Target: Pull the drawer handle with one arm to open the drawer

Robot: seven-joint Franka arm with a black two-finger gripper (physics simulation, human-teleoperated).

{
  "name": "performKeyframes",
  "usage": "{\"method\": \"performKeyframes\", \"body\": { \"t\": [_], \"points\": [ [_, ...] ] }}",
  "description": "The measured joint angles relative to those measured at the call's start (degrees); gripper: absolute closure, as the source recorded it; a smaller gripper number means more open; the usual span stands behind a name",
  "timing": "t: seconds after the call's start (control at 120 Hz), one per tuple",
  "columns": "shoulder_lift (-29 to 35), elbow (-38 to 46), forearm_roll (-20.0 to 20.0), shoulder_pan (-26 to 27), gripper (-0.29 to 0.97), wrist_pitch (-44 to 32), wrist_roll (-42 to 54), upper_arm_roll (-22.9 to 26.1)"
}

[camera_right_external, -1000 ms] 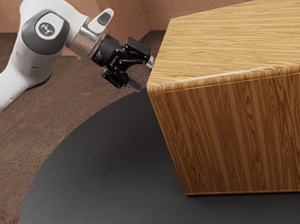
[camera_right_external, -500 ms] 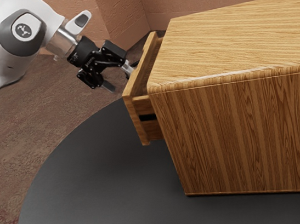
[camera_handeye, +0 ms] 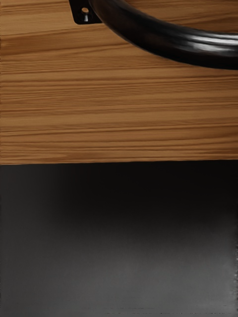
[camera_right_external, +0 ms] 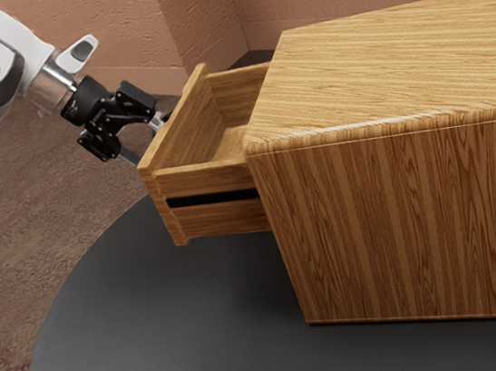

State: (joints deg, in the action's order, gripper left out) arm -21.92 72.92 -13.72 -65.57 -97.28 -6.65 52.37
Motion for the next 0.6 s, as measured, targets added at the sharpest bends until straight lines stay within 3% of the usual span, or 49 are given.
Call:
{"method": "performKeyframes", "body": {
  "t": [0.183, 0.383, 0.517, 0.6],
  "points": [
    [0.64, 0.73, 0.98, -3.69, 0.00, 0.37, -0.19, 2.91],
    [2.83, -13.95, 2.08, -3.92, 0.00, 7.55, -0.36, 3.42],
    [10.05, -16.09, 11.54, 9.92, 0.00, 16.85, -0.46, 2.23],
    [12.01, -15.88, 16.42, 13.68, 0.00, 21.24, -0.54, 1.82]
  ]
}}
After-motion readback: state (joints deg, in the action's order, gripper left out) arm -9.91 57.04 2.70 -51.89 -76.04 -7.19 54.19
